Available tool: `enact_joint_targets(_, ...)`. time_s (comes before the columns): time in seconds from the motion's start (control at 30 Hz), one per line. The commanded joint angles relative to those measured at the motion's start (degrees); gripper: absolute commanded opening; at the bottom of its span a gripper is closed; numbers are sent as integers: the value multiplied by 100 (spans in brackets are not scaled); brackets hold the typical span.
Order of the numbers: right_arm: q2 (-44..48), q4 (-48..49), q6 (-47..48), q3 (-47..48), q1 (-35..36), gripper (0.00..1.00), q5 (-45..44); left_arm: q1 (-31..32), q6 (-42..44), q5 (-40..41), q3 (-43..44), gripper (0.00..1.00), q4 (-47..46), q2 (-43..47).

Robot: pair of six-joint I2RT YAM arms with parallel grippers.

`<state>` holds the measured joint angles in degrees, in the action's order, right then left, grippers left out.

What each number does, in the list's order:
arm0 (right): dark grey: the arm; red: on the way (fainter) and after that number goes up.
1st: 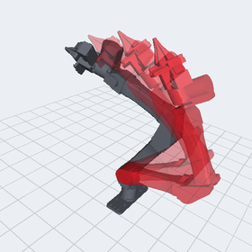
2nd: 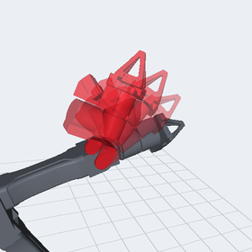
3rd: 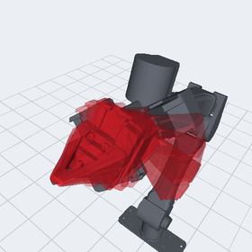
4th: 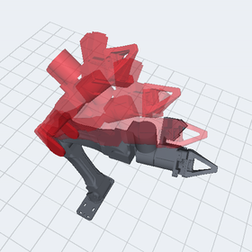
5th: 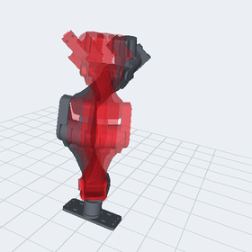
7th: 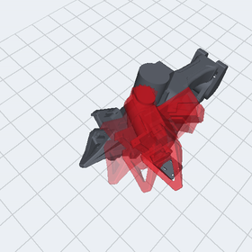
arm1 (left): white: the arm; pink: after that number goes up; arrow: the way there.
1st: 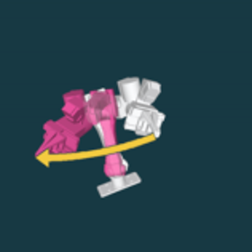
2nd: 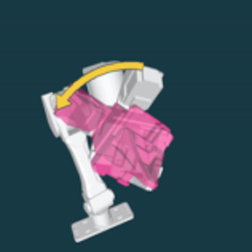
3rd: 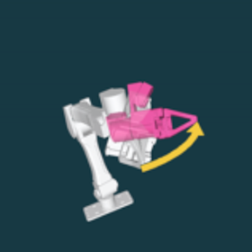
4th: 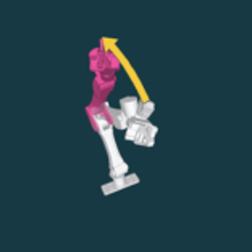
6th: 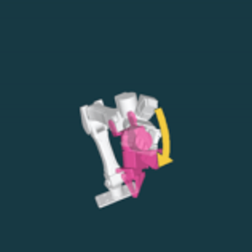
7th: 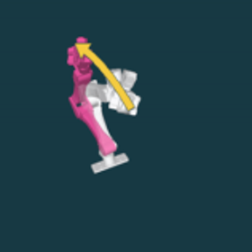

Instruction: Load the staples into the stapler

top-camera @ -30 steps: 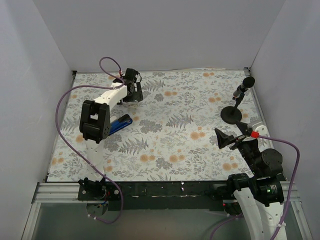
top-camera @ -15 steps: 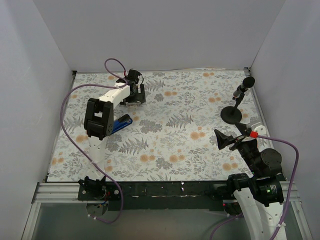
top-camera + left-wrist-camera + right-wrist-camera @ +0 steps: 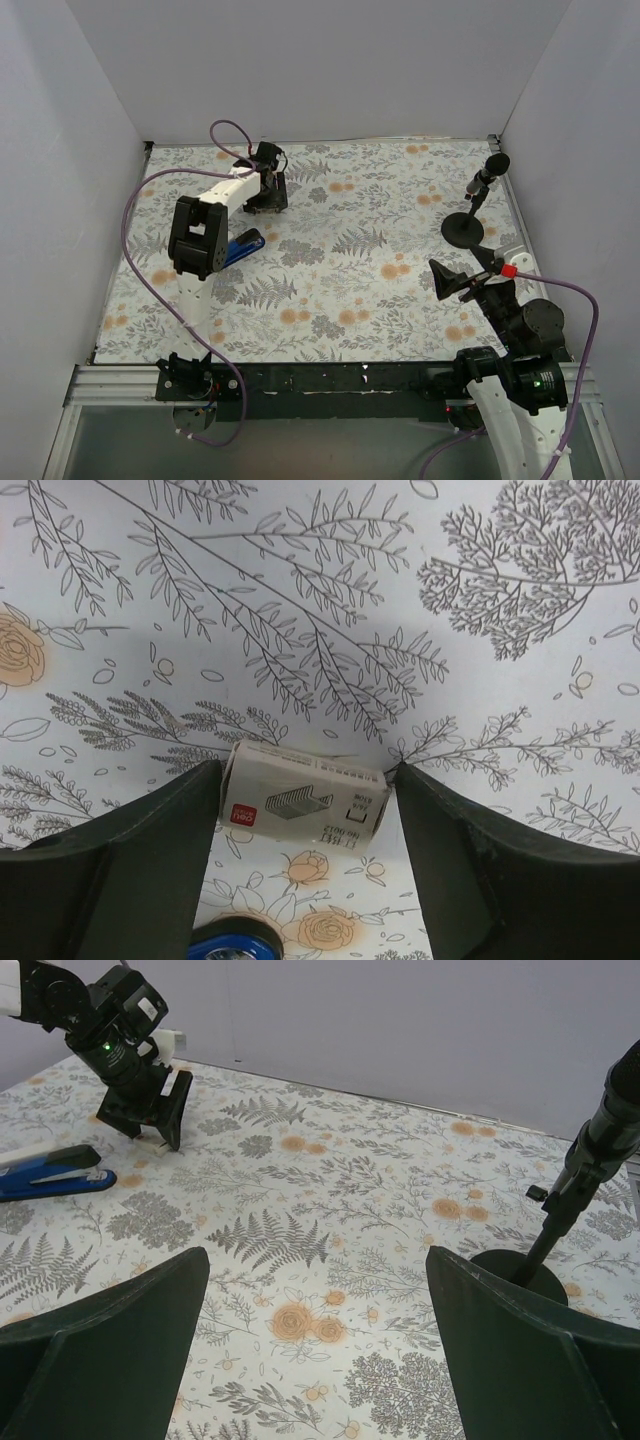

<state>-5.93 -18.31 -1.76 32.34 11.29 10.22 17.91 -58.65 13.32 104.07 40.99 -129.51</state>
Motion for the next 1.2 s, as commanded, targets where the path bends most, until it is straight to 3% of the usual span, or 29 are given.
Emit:
enact_joint_targets(0.0, 110, 169, -114, -61, 31, 98, -73, 168, -93, -75, -387, 68, 269, 453)
enact_joint_targets(0.47, 154, 152, -184, -78, 23, 98, -2, 1240, -848, -5, -756, 56, 629, 980)
enact_joint_targets(0.67, 84, 222, -351, -149, 23, 98, 331, 1977, -1534, 65, -1765, 56, 594, 1648)
enact_joint_targets(0.93, -1101, 248, -606, -158, 23, 98, 1673, 3270, -3552, 303, -3304, 59, 375, 2710)
enact_joint_targets(1.0, -1548, 301, -641, -166, 23, 98, 2174, 3875, -4185, 390, -3655, 58, 182, 2948)
enact_joint_targets(1.17, -2104, 406, -825, -228, 31, 98, 2476, 4492, -5155, 584, -3833, 59, 67, 2915)
